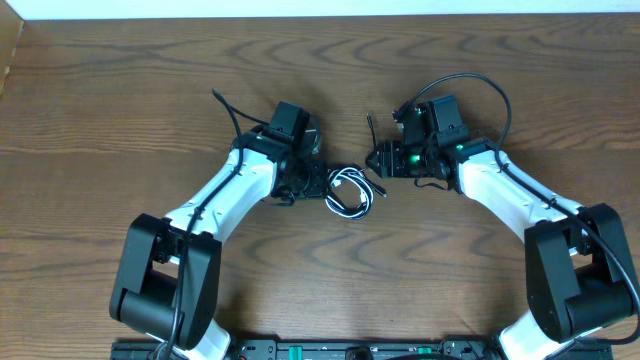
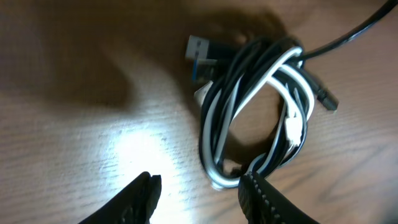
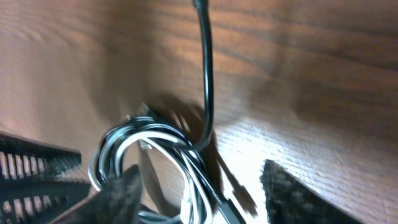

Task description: Untangle cables

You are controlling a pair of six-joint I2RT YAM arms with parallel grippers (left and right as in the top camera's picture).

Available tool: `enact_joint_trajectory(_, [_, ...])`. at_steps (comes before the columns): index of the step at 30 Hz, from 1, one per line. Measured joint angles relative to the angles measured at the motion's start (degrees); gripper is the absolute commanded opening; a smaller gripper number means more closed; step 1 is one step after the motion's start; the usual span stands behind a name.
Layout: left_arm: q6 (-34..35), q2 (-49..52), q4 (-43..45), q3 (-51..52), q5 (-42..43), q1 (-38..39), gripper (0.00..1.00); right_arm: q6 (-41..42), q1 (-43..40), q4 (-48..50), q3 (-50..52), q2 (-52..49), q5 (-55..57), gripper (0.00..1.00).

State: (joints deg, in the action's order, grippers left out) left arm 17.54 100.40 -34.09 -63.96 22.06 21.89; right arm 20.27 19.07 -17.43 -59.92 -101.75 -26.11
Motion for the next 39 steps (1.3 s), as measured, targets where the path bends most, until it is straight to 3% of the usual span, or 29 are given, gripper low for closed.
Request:
enact_joint_trajectory(6, [5.2, 0.0, 4.6, 3.2, -2.0, 0.5, 0.45, -1.7, 0.3, -1.6, 0.0, 0.0, 0.1, 0.32])
enact_joint_trajectory(8, [6.2, 0.0, 5.7, 4.6, -2.4, 0.5, 0.39, -2.4, 0.7, -1.6, 0.0, 0.0, 0.1, 0.29])
enact_joint_trajectory(13, [7.6, 0.0, 6.6, 5.6, -2.8, 0.5, 0.3, -3.3, 1.8, -2.0, 0.0, 0.0, 0.2, 0.35])
enact_joint_trajectory(18, [8.1, 0.0, 7.3, 5.6, -2.7, 0.5, 0.25, -4.5, 2.0, -2.7, 0.0, 0.0, 0.6, 0.33])
enact_joint_trajectory(25, [8.1, 0.0, 9.6, 5.6, -2.3, 0.5, 0.1, -9.7, 3.1, -5.9, 0.0, 0.0, 4.4, 0.35])
enact_joint_trajectory(34, [8.1, 0.0, 14.3, 5.6, 2.7, 0.6, 0.07, -13.2, 3.3, -6.0, 0.0, 0.0, 8.0, 0.29])
enact_joint_trajectory(39, [8.1, 0.0, 14.5, 5.6, 3.5, 1.8, 0.07, -13.4, 3.4, -5.6, 0.0, 0.0, 9.4, 0.32])
